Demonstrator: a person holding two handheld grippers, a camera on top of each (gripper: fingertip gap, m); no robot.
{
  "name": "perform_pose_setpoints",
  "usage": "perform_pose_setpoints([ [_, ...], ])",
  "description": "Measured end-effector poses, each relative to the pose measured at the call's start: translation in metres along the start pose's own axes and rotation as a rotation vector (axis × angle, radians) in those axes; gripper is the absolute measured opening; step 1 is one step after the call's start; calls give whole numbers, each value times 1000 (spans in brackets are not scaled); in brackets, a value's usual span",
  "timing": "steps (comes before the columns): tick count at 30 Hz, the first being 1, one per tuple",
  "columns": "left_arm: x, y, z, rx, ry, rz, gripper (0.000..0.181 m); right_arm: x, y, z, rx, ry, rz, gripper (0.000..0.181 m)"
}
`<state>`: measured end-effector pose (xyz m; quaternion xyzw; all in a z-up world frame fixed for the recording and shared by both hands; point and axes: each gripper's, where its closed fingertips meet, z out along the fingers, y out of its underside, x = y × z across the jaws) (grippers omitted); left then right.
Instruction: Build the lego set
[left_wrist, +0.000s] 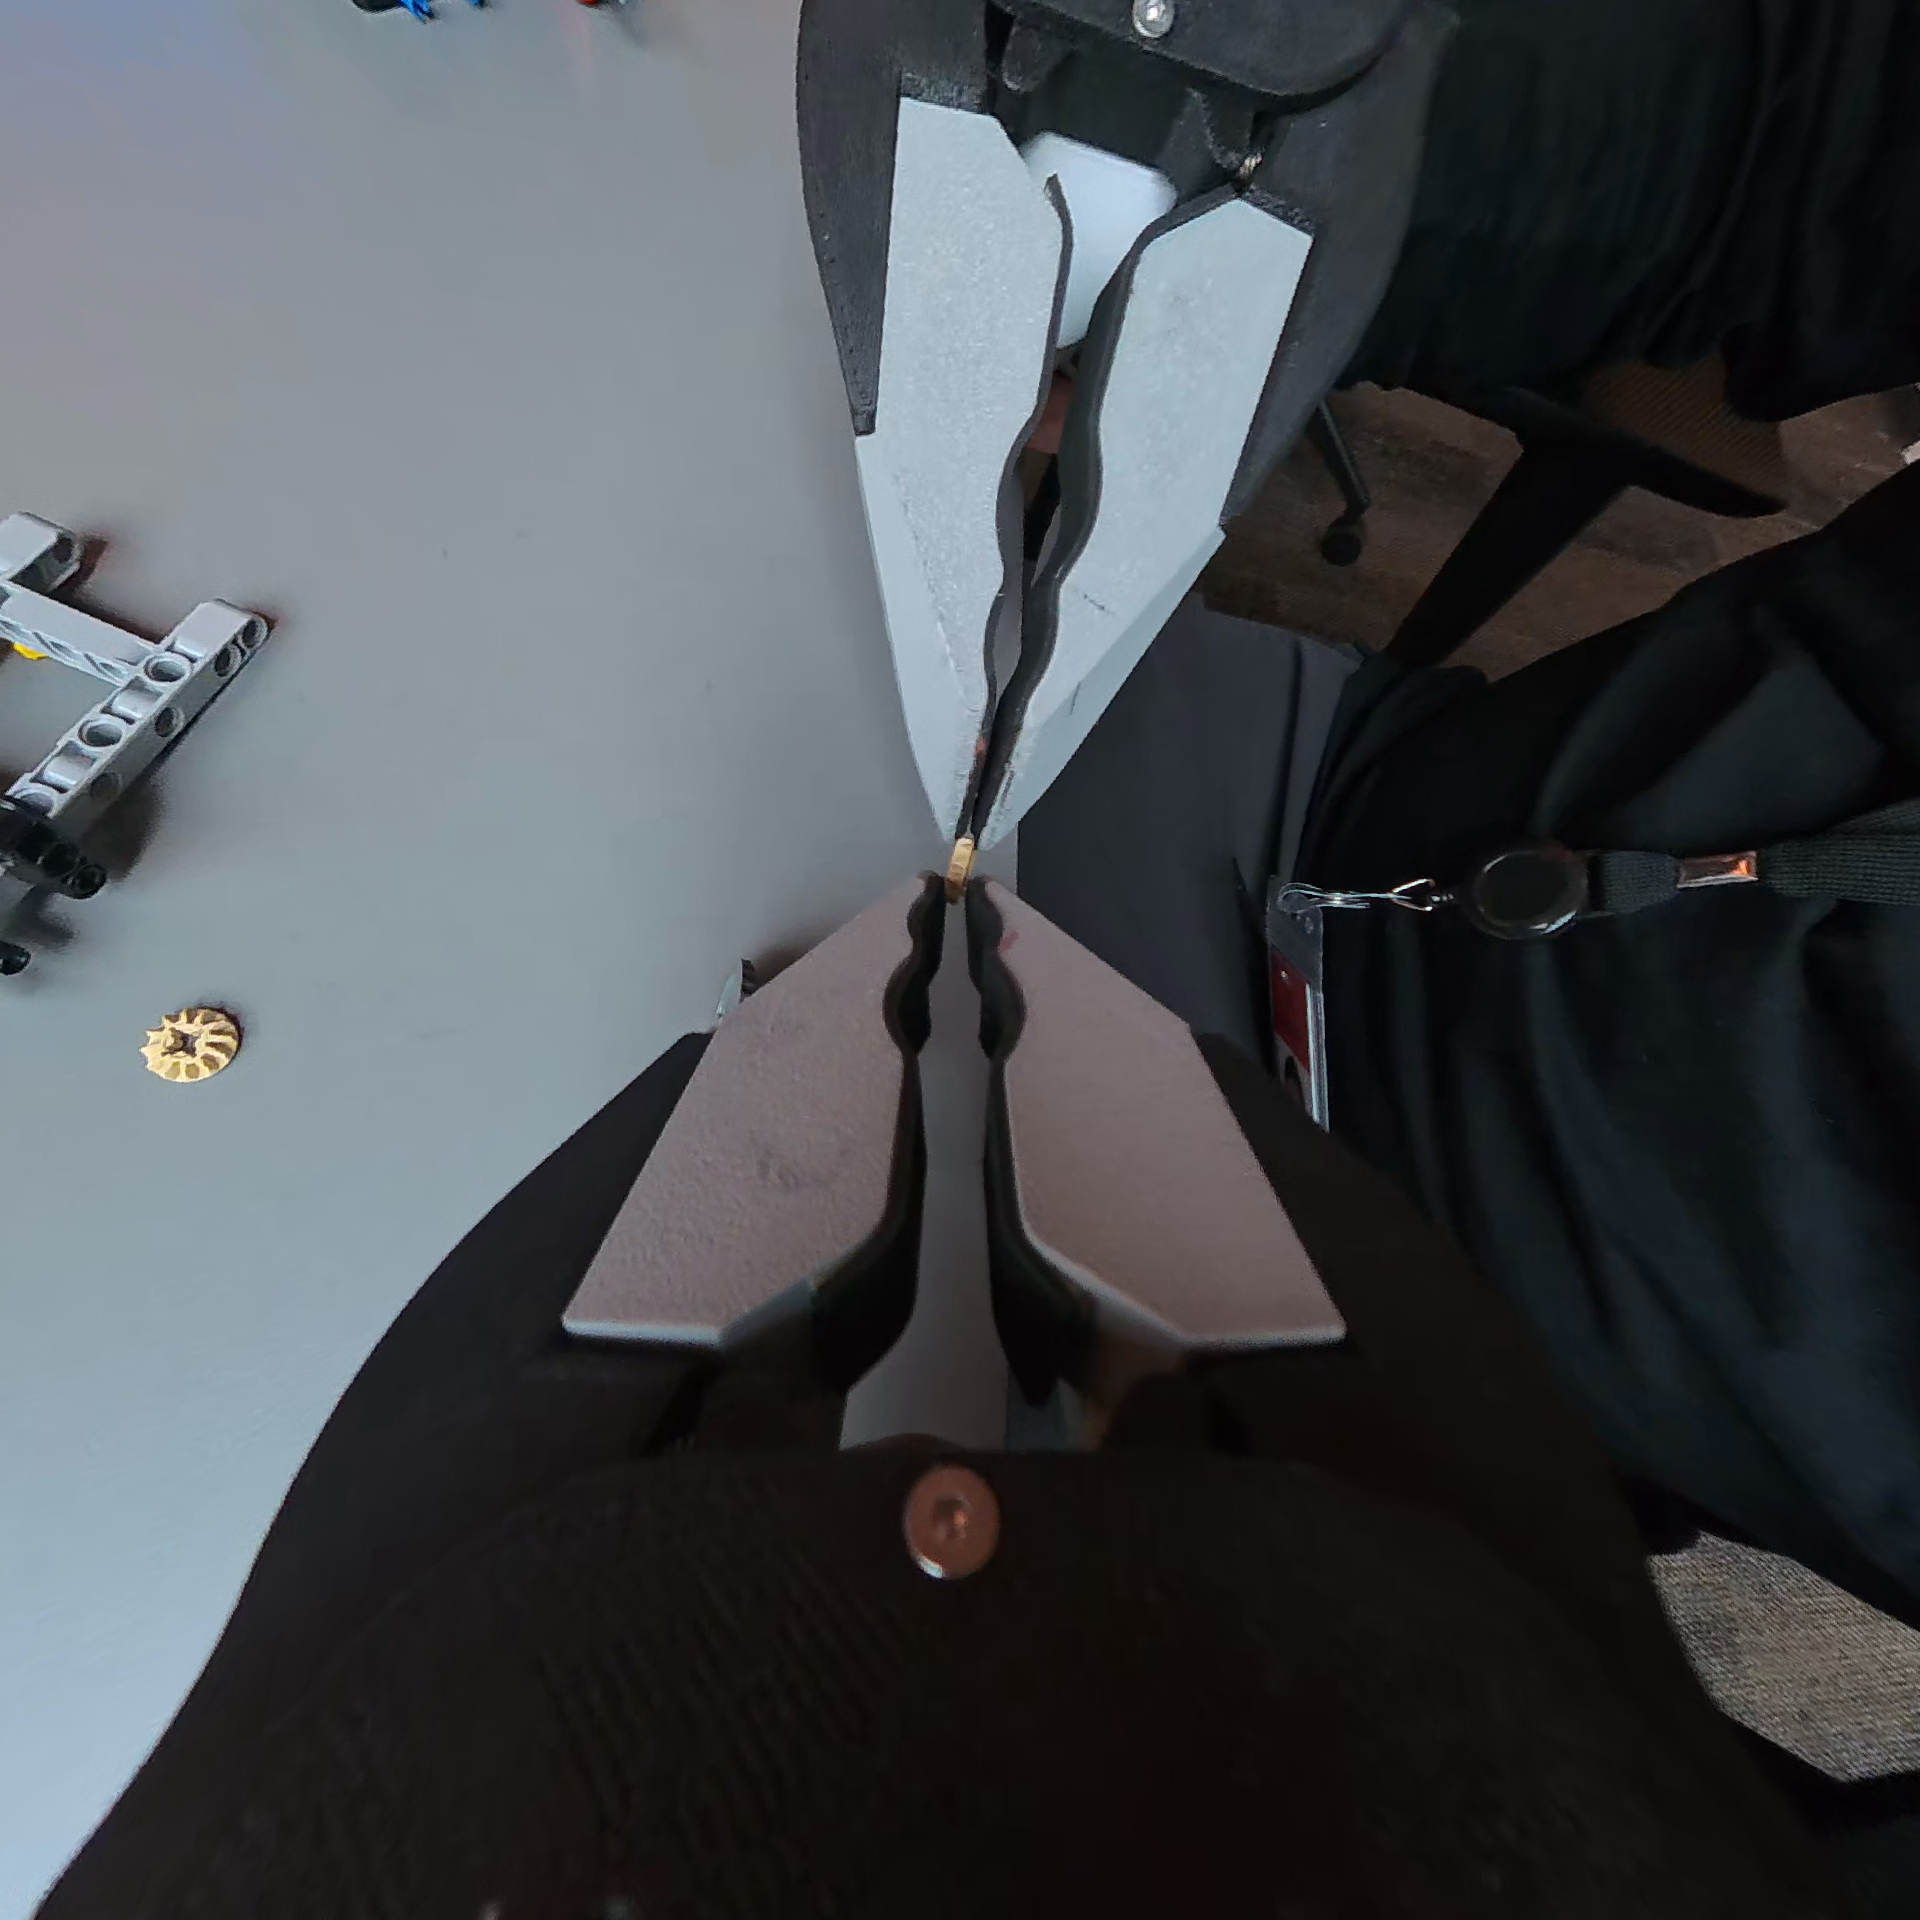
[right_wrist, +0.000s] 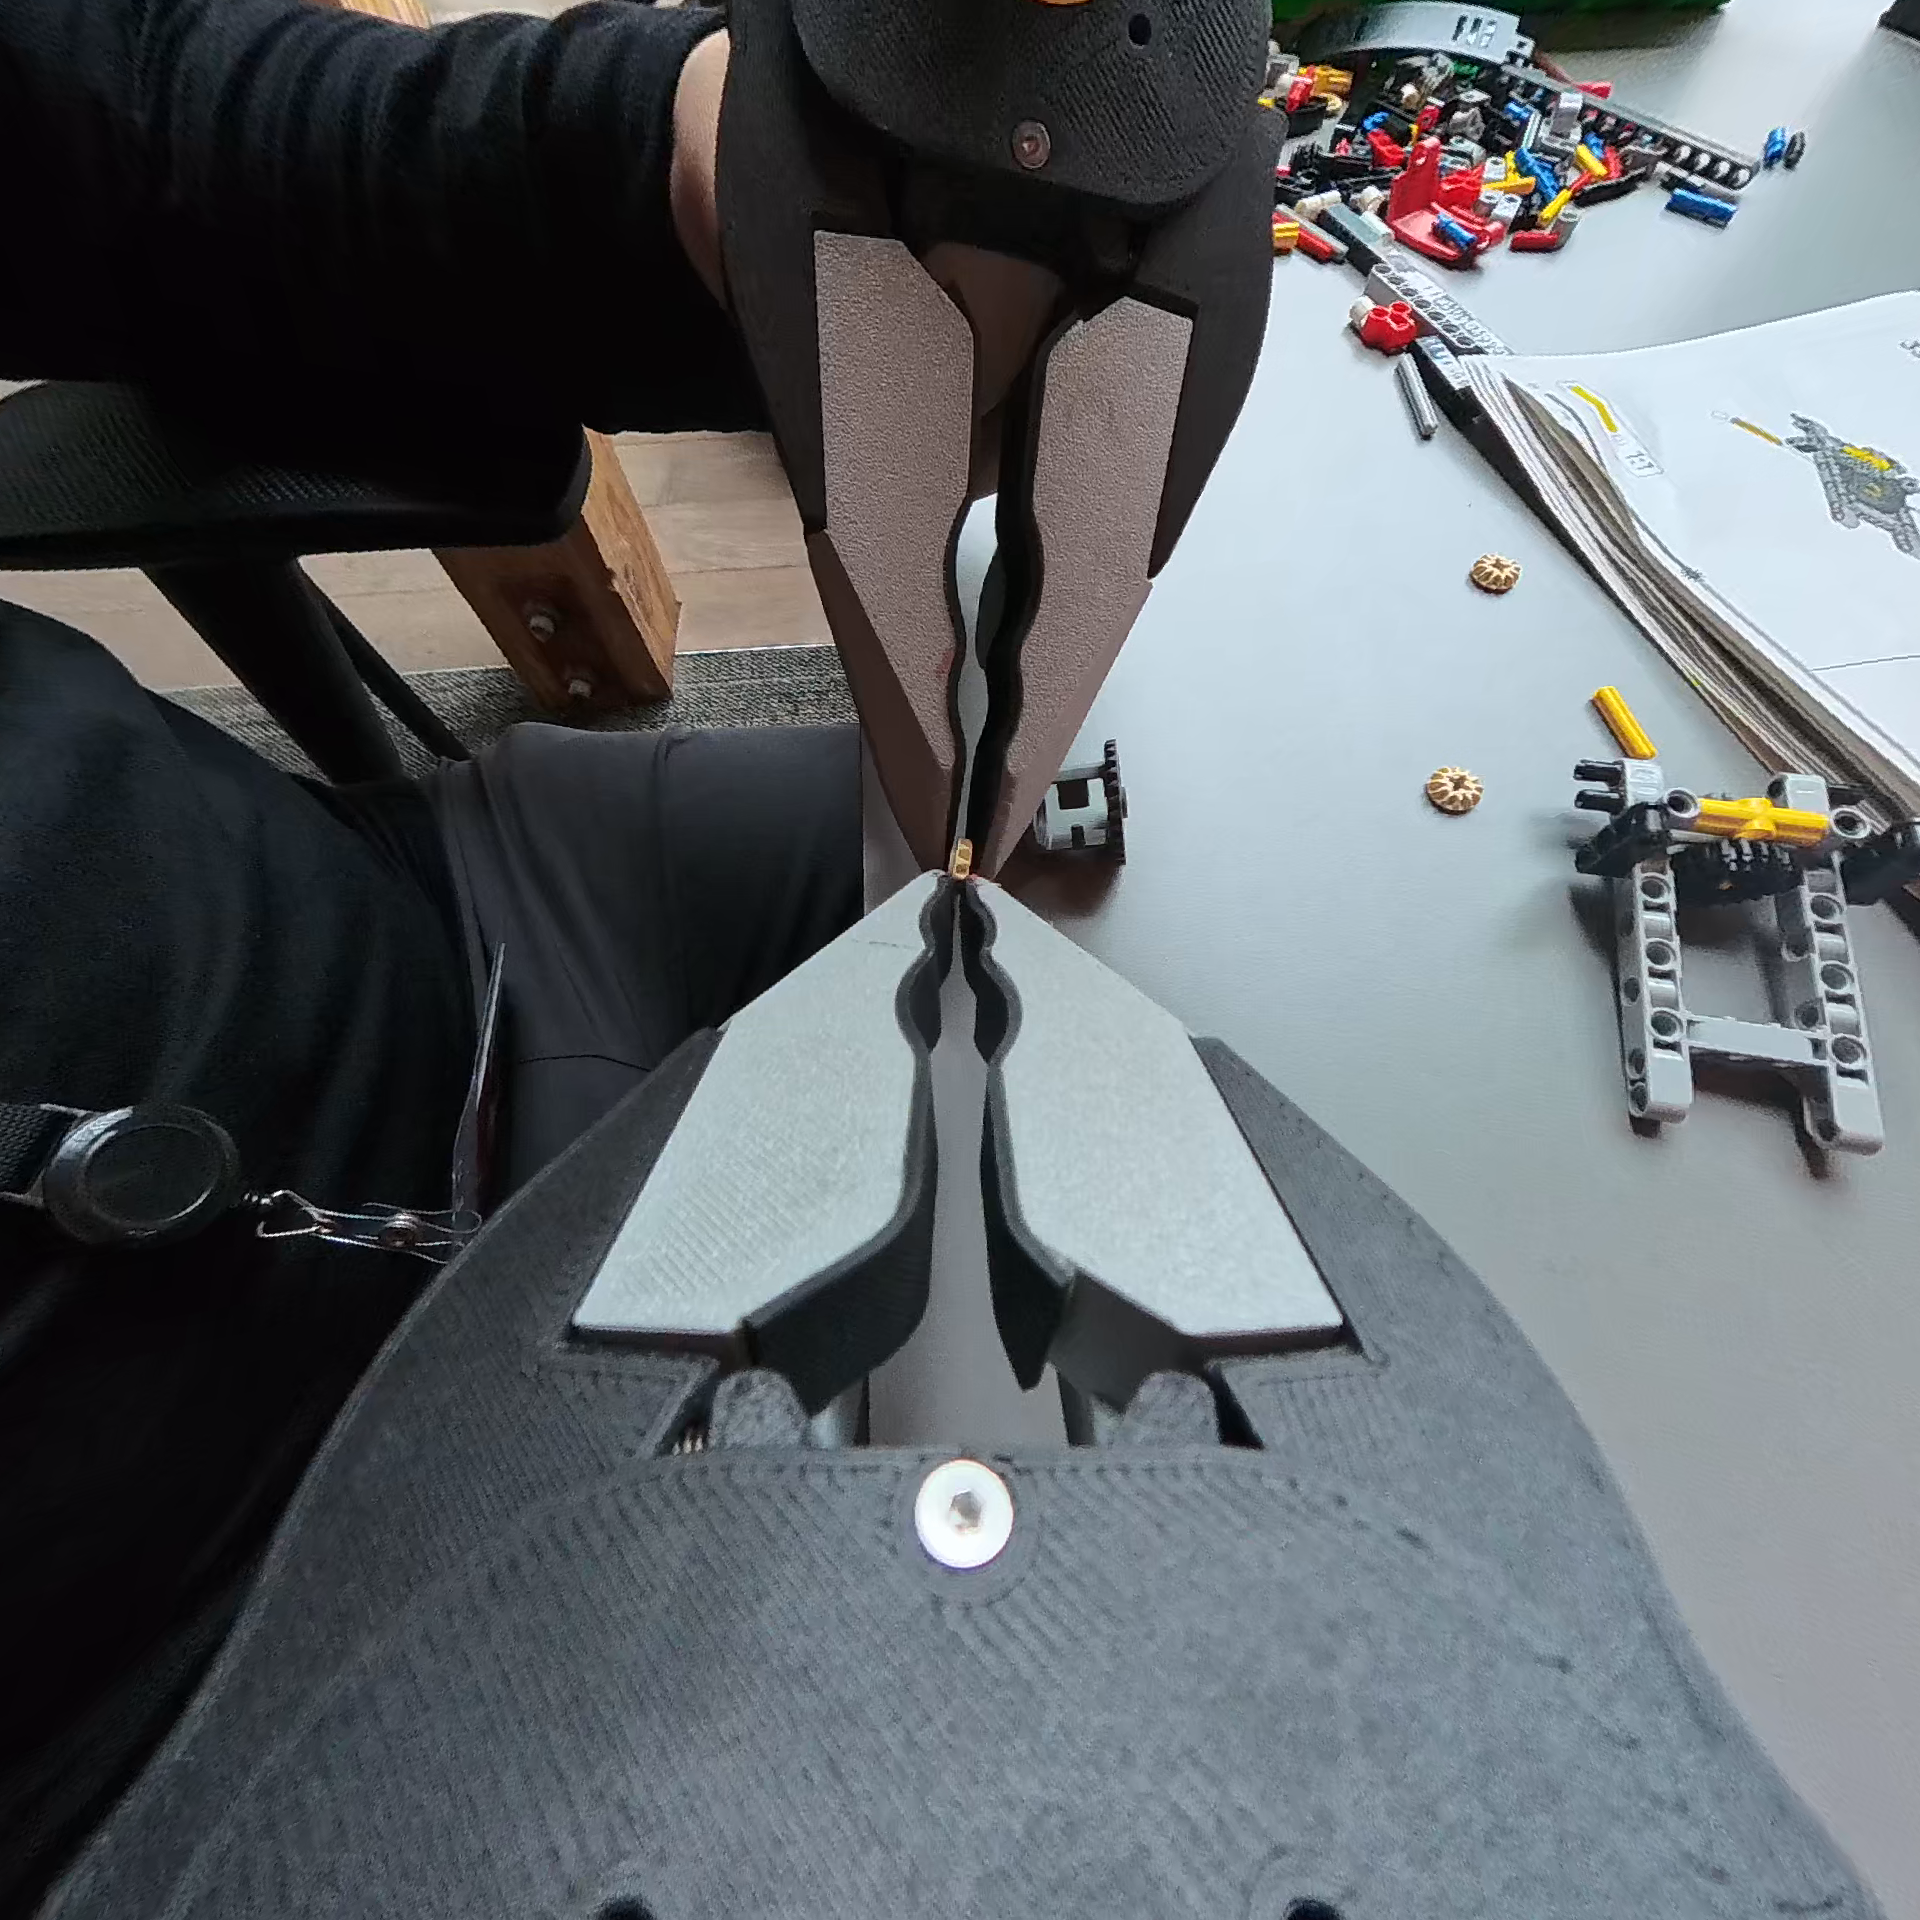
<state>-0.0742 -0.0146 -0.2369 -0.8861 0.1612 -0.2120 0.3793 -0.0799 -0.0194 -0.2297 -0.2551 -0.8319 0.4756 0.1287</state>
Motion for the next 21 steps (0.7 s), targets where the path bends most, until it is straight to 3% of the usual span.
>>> perform_pose_setpoints([
  [21,-1,1,2,-8,-11,-6,1,2,0,1,12,4,13,0],
])
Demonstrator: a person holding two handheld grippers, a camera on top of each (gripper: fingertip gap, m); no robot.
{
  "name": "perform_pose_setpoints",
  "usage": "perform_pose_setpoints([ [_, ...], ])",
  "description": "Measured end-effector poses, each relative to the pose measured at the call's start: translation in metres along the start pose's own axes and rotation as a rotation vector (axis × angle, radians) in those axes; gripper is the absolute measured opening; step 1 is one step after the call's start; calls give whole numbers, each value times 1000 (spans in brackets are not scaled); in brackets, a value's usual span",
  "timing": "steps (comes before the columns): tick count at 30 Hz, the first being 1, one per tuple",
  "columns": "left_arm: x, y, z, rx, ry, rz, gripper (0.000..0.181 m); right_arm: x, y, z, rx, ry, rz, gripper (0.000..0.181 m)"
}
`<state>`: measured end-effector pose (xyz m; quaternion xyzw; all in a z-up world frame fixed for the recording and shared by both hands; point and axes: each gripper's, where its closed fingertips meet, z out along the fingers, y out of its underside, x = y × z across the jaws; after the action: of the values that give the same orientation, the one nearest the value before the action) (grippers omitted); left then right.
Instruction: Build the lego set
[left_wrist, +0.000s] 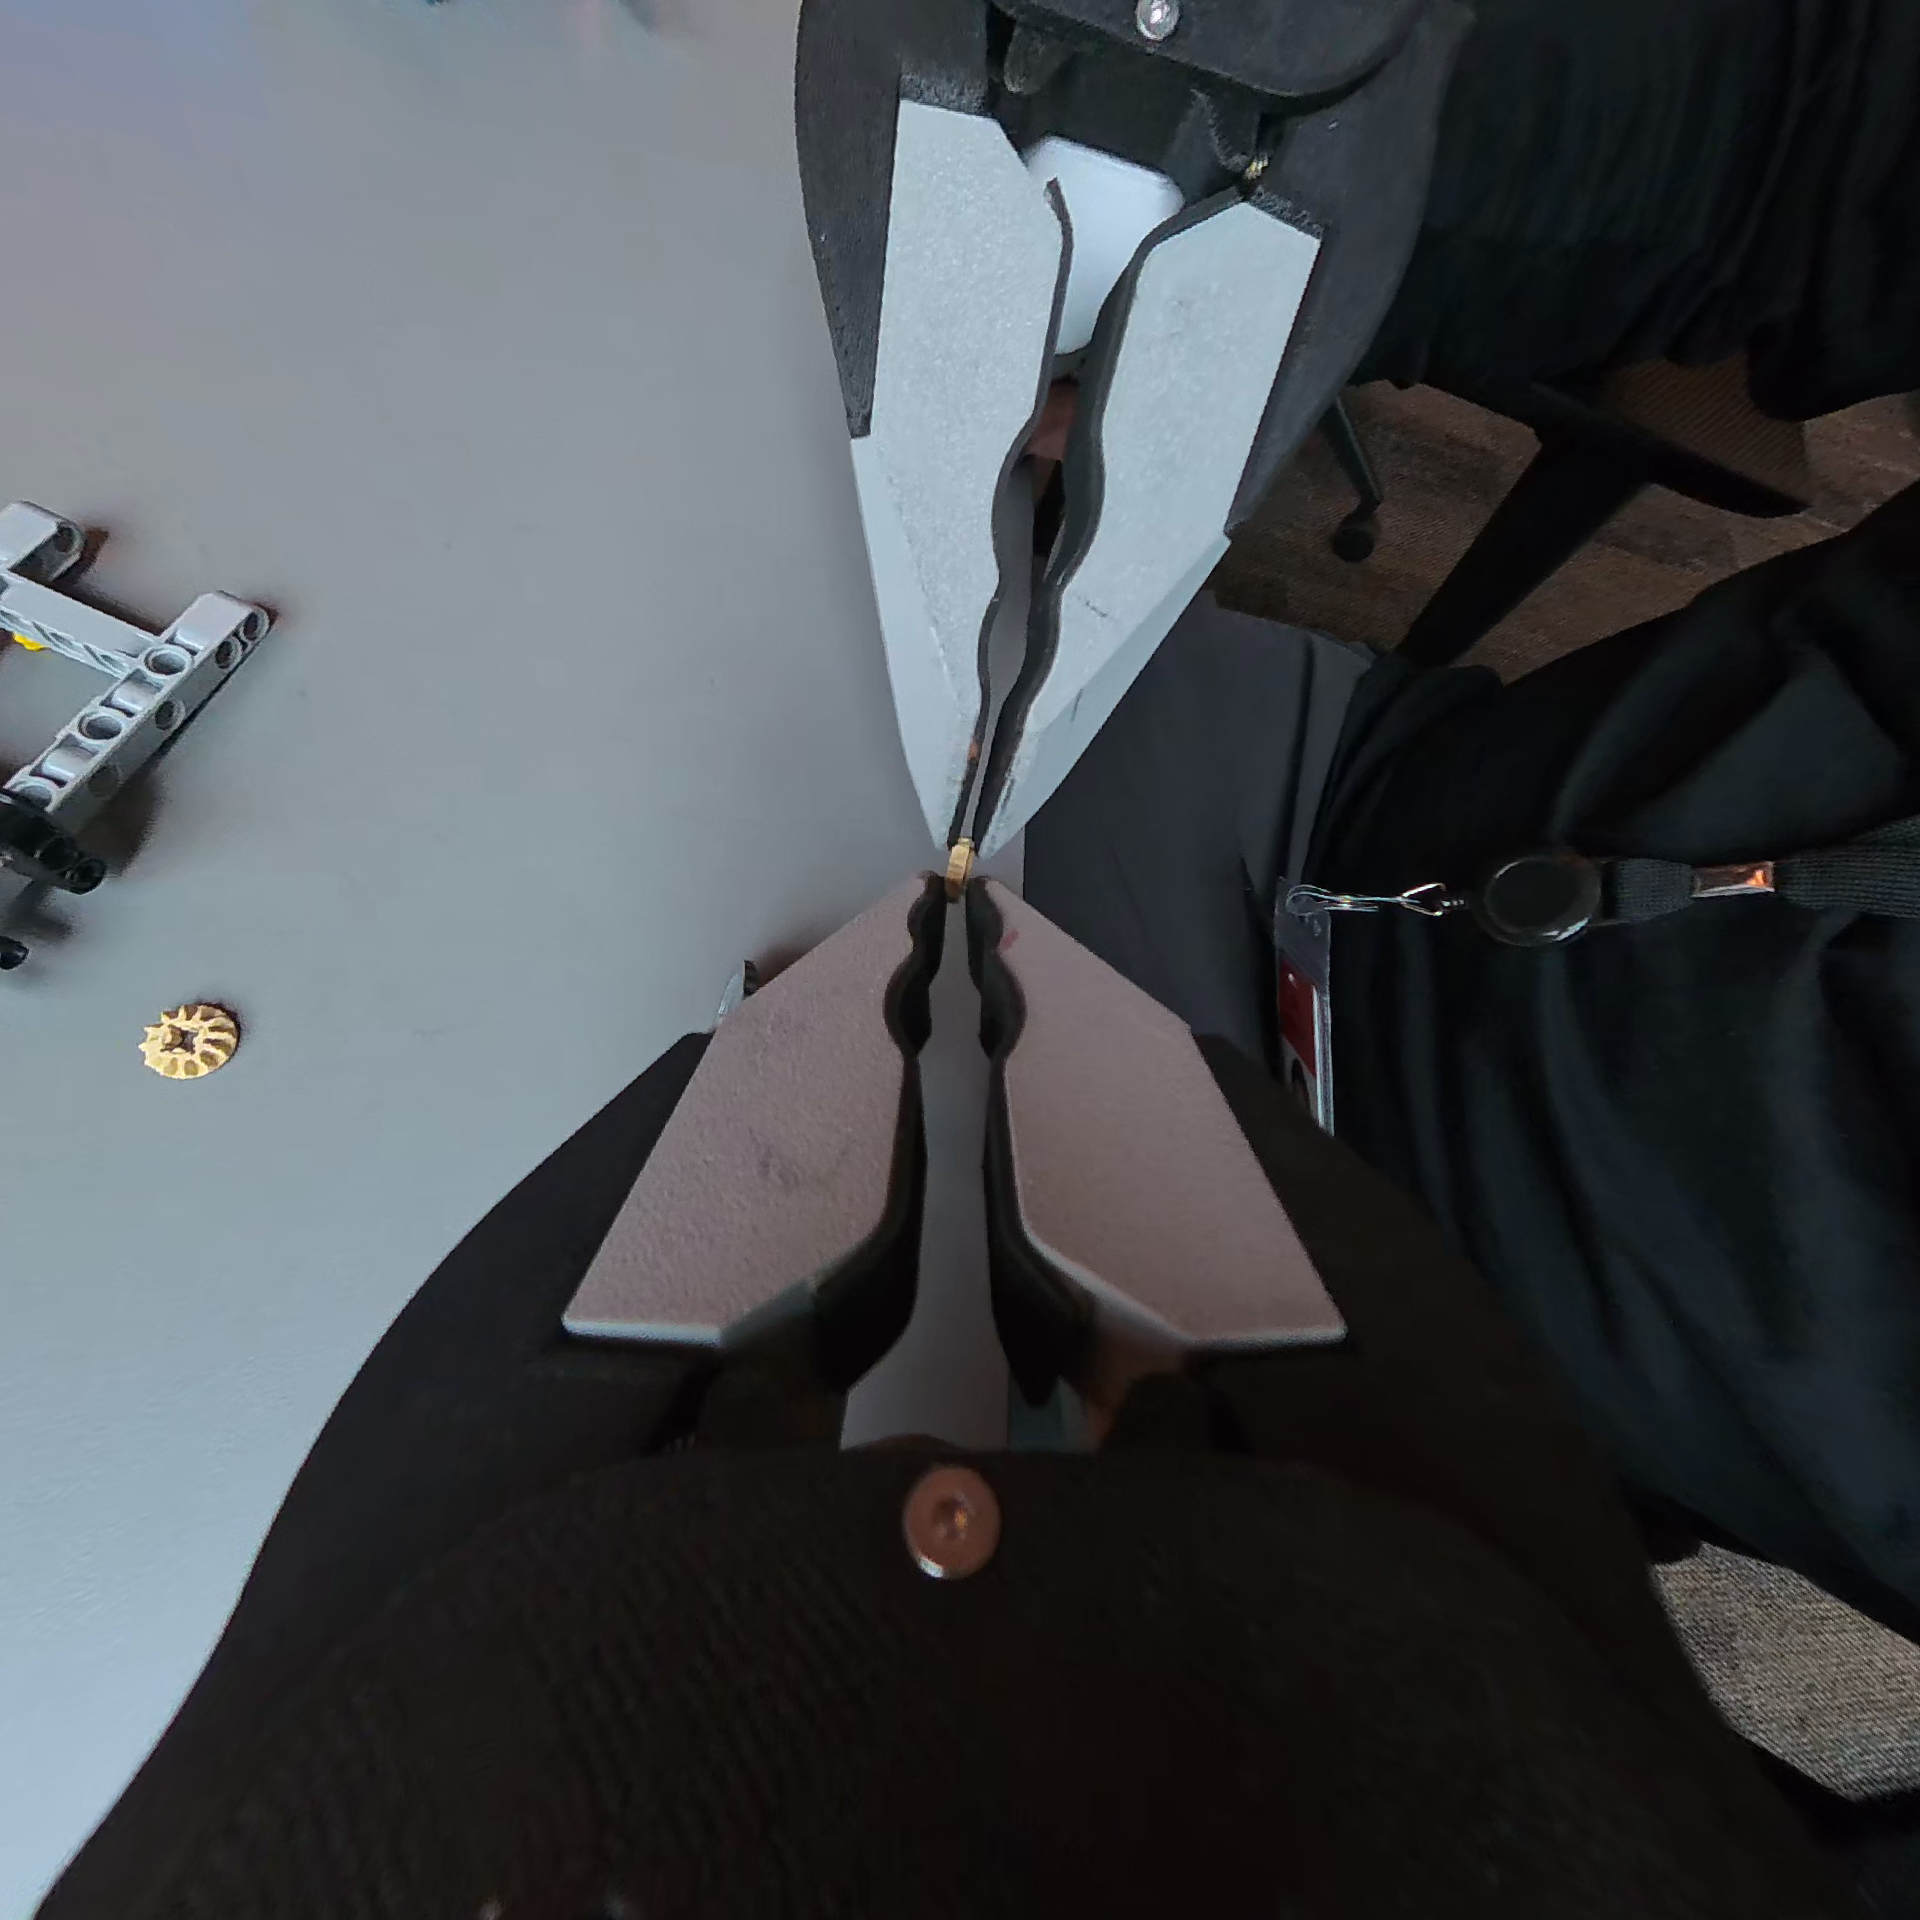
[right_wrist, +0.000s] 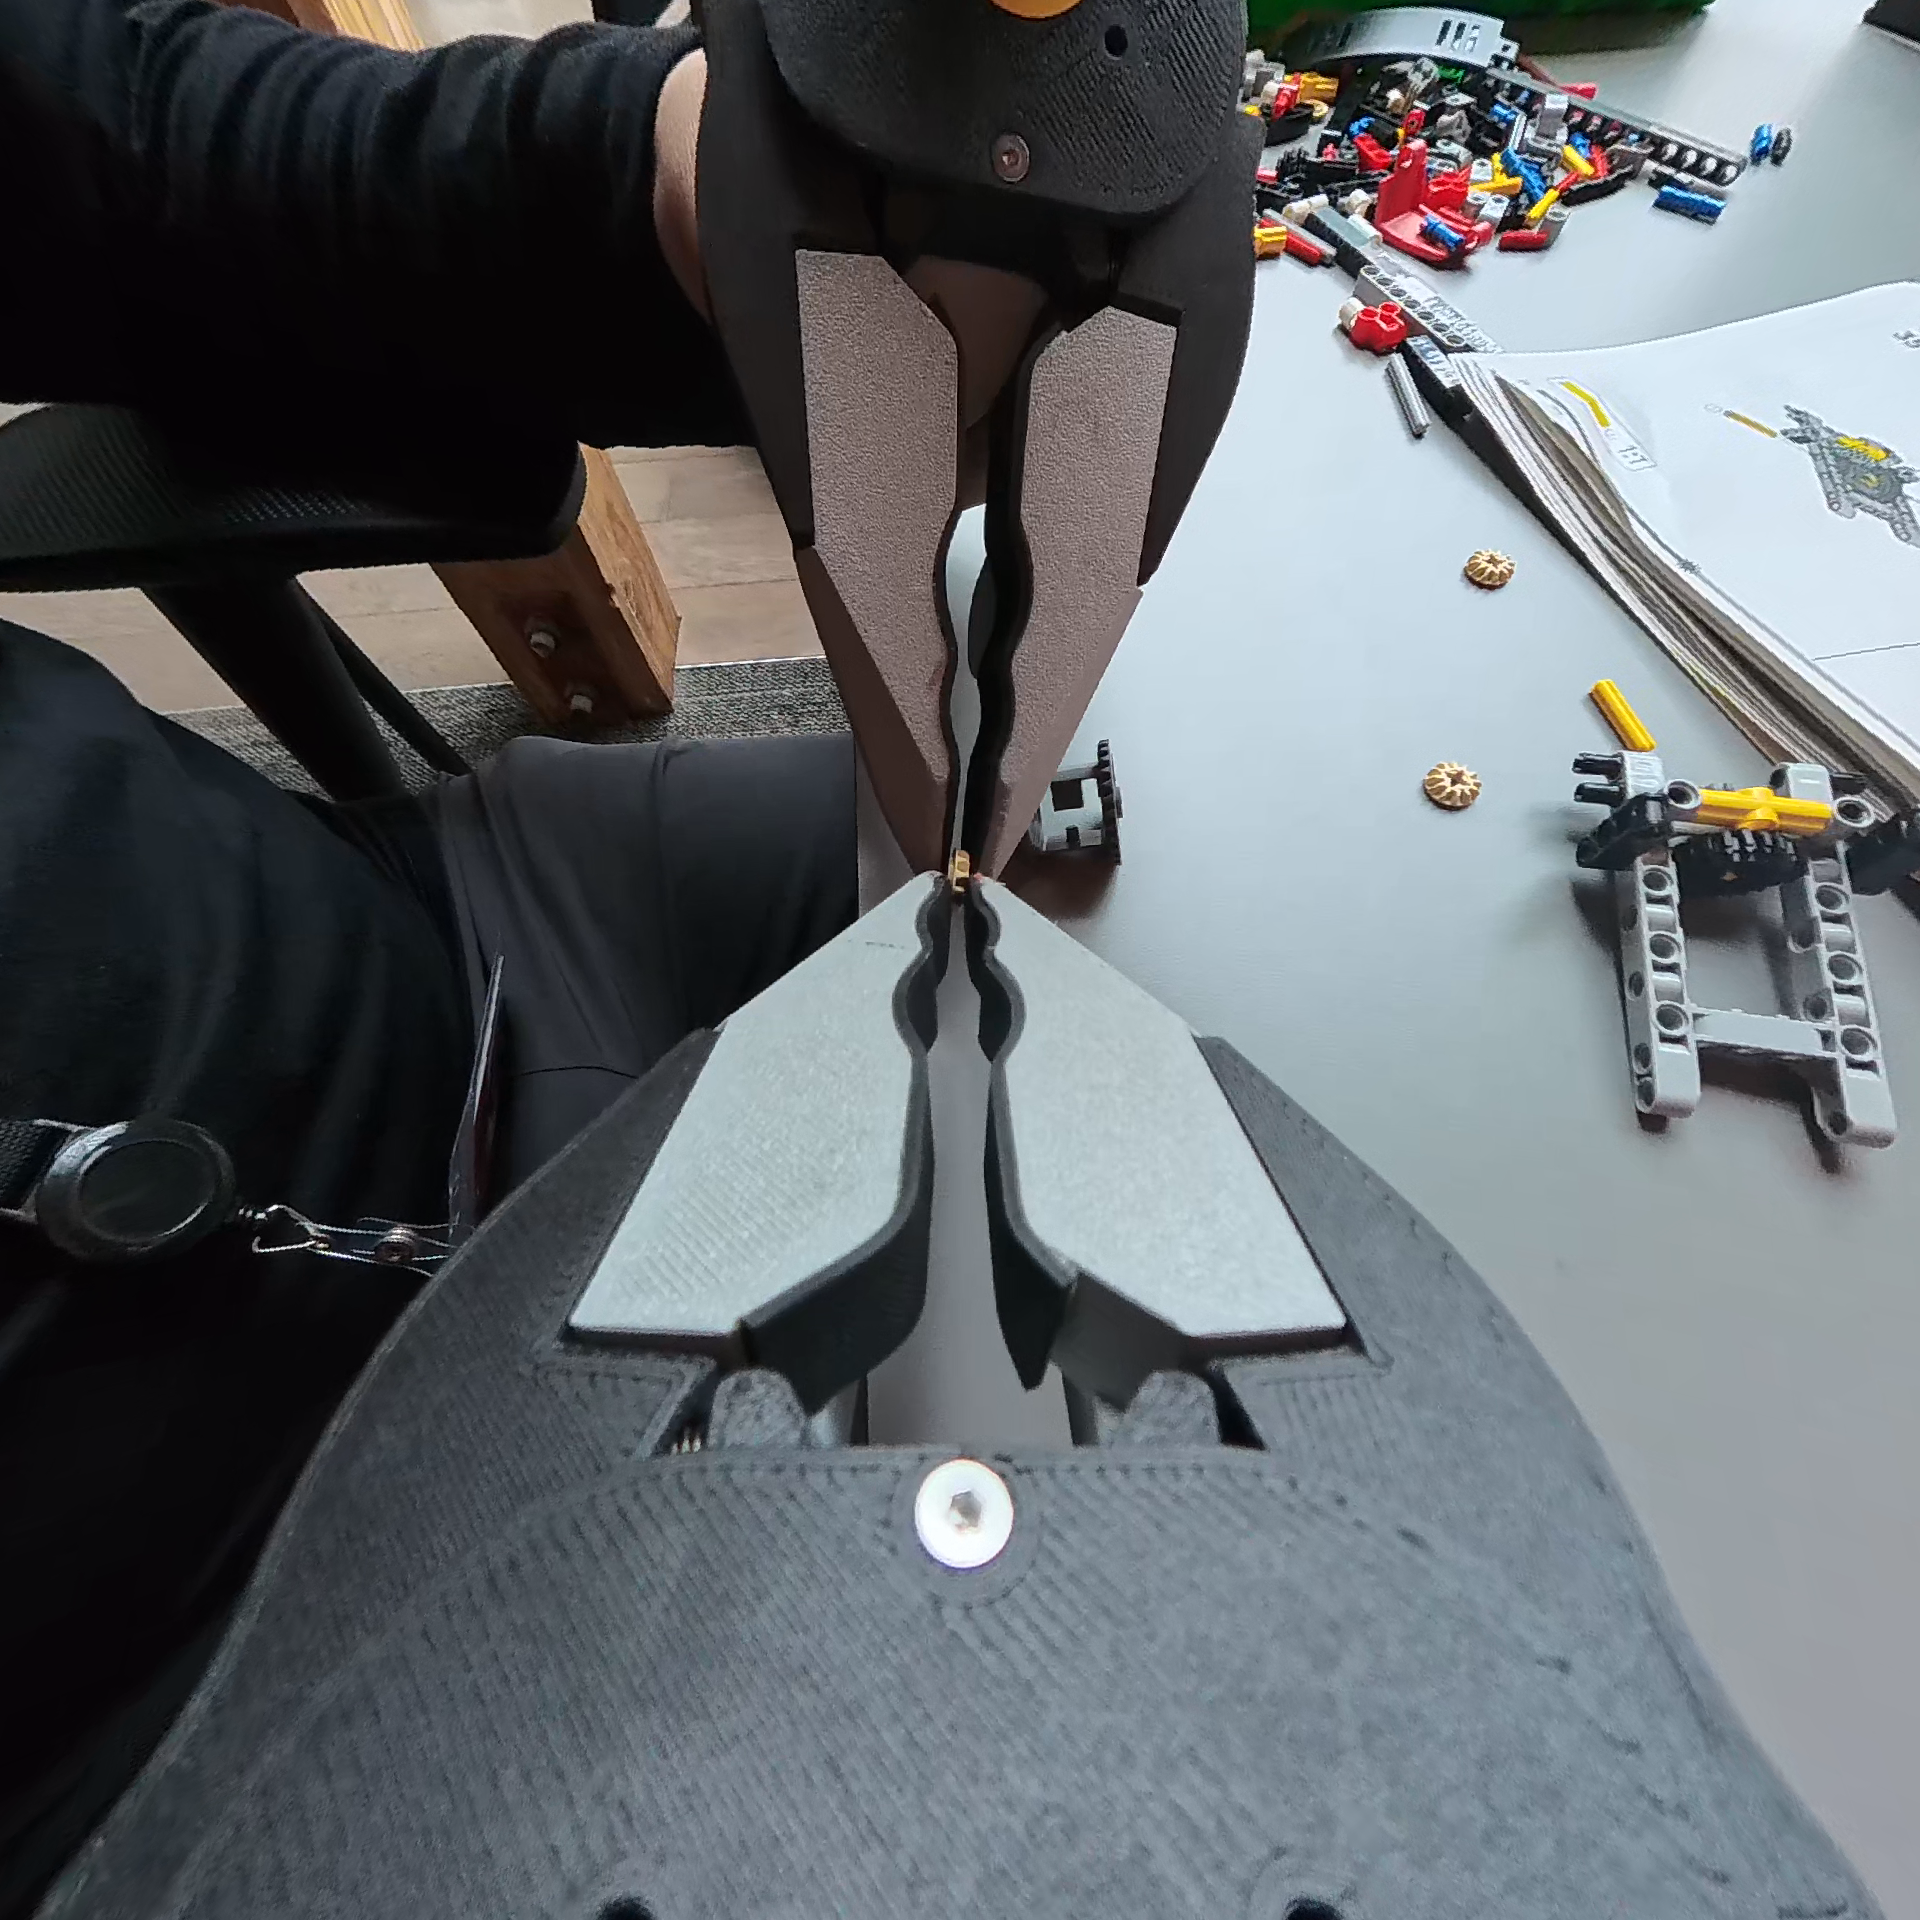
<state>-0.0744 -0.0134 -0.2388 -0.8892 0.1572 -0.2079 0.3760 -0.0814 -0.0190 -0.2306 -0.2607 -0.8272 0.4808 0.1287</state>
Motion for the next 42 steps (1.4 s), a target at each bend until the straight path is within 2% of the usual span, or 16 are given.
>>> perform_pose_setpoints([
  [31,-2,-1,-1,18,-9,1,1,2,-1,0,19,11,10,0],
  [35,-3,-3,-3,40,15,-36,7,6,-1,-1,27,25,23,0],
  [39,-8,-4,-6,50,-15,-23,0,8,-2,-2,37,26,36,0],
  [42,-10,-3,-10,47,-8,-54,17,13,-1,-3,30,54,28,0],
])
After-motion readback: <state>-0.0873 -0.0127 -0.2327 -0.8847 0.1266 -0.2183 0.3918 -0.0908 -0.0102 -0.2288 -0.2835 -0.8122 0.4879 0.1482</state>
